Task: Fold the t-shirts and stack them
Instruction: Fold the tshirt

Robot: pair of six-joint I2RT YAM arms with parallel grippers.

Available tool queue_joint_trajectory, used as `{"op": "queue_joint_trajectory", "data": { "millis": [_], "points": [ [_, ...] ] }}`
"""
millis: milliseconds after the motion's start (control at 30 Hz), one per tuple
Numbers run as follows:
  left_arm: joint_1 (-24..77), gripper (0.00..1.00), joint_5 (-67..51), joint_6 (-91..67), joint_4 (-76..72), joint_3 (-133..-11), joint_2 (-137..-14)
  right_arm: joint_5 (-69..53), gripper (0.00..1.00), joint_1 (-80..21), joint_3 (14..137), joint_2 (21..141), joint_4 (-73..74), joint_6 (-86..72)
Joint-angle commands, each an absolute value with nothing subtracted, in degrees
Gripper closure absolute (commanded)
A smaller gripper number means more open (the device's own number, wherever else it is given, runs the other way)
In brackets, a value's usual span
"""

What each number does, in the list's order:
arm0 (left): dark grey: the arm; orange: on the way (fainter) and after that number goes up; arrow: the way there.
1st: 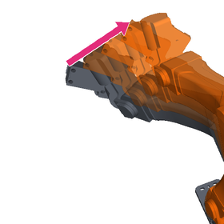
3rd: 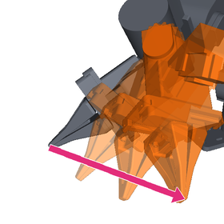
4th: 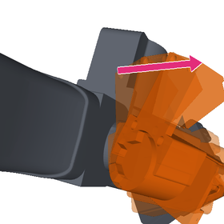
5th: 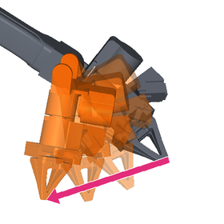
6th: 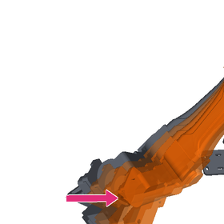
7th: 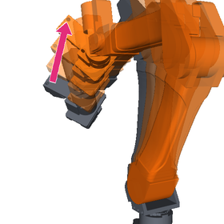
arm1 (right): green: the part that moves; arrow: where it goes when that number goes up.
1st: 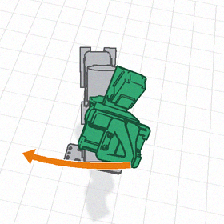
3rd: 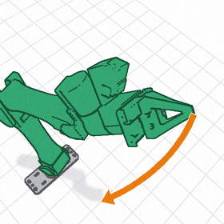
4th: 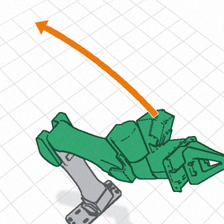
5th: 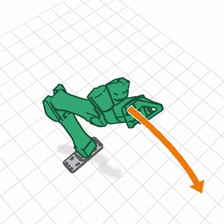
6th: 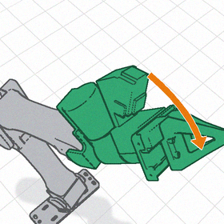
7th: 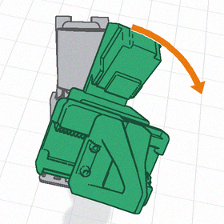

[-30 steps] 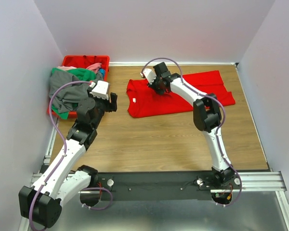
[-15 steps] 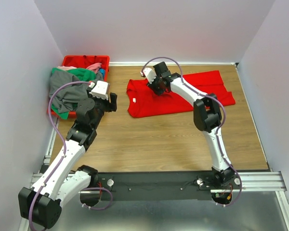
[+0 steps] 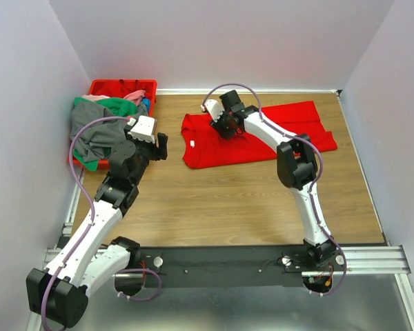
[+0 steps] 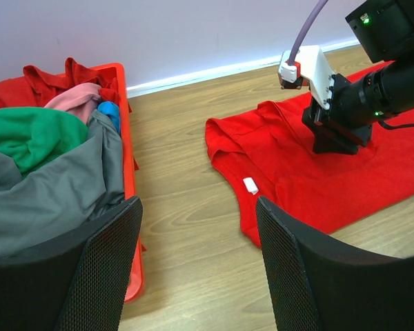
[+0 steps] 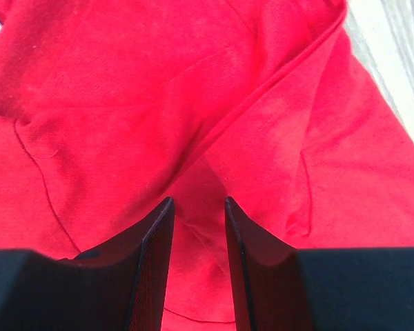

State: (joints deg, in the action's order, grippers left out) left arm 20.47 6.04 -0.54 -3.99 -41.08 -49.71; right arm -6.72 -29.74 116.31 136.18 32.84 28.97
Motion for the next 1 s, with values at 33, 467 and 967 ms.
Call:
{"op": "queue_joint_trajectory", "data": {
  "millis": [33, 467, 967],
  "points": [
    [20.4, 0.26, 5.5, -0.3, -5.2, -42.1, -49.0, -9.7, 0.57, -30.7, 114.5, 134.3, 33.1, 29.5],
    [20.5, 0.26, 5.4, -0.3, -5.1, -42.1, -48.9, -6.6, 0.65, -31.3, 114.9, 136.2, 33.1, 30.2],
    [20.5, 0.26, 5.4, -0.3, -5.0, -42.1, -48.8, 3.3, 1.0, -29.1, 119.1, 133.9, 30.7, 27.8]
  ]
}}
